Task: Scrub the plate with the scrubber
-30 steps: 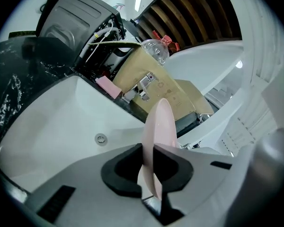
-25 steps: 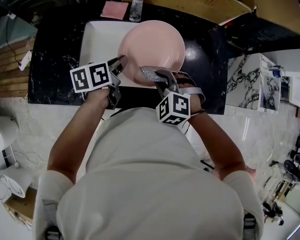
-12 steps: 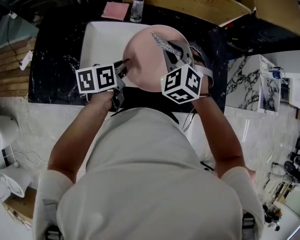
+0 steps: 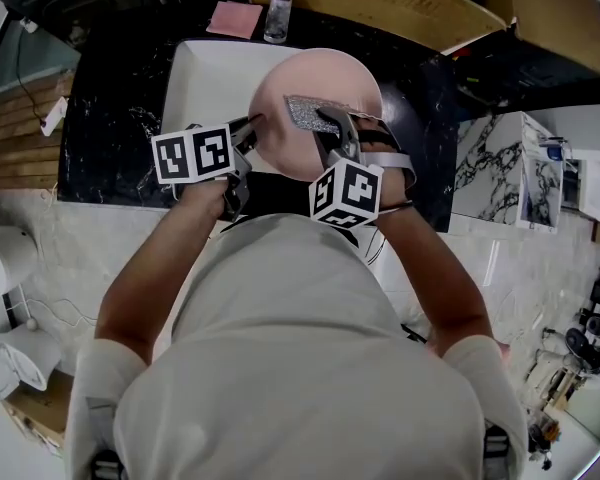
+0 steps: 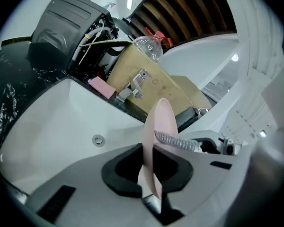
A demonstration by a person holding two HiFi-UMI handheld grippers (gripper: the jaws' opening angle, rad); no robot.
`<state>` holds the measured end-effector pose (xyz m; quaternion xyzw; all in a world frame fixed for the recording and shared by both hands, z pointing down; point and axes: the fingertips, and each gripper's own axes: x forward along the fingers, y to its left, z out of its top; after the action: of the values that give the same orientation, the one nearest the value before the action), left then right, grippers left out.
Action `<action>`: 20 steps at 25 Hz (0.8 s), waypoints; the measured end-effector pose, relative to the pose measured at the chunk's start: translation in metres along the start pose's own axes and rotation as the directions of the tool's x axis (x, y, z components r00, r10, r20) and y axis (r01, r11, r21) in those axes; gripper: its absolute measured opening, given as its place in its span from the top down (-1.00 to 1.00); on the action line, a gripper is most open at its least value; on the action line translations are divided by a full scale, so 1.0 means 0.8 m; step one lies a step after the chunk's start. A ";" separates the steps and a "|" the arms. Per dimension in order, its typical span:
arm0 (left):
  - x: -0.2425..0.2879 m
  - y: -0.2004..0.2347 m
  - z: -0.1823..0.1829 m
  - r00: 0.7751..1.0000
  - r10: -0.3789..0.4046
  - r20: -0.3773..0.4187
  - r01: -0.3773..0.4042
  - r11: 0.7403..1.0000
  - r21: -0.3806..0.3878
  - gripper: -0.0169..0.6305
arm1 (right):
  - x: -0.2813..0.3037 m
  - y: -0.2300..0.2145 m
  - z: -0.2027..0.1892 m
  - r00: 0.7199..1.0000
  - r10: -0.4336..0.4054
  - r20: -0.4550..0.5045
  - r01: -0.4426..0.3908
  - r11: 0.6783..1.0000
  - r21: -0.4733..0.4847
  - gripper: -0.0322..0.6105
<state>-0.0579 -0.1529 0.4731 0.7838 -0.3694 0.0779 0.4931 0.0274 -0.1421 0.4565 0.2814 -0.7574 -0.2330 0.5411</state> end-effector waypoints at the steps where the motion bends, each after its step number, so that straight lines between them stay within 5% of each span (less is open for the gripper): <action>1: 0.000 0.001 0.002 1.000 0.000 0.003 0.000 1.000 -0.001 0.83 | -0.003 0.010 0.001 1.000 0.015 0.004 -0.015 1.000 -0.020 0.66; 6: -0.001 0.004 0.012 1.000 0.006 0.016 -0.006 1.000 -0.003 0.83 | -0.015 0.059 0.004 0.988 0.151 0.029 -0.149 0.987 -0.065 0.66; 10: 0.000 0.008 0.015 1.000 0.022 0.020 -0.022 1.000 0.012 0.84 | -0.023 0.069 0.001 0.971 0.231 0.058 -0.232 0.973 0.010 0.66; 20: 0.006 -0.002 0.010 1.000 0.018 0.000 -0.018 0.999 0.035 0.87 | -0.019 -0.078 -0.001 0.997 0.023 0.076 -0.039 0.976 0.214 0.66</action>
<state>-0.0553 -0.1620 0.4703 0.7889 -0.3749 0.0888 0.4787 0.0428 -0.1778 0.4052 0.3179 -0.8018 -0.1513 0.4829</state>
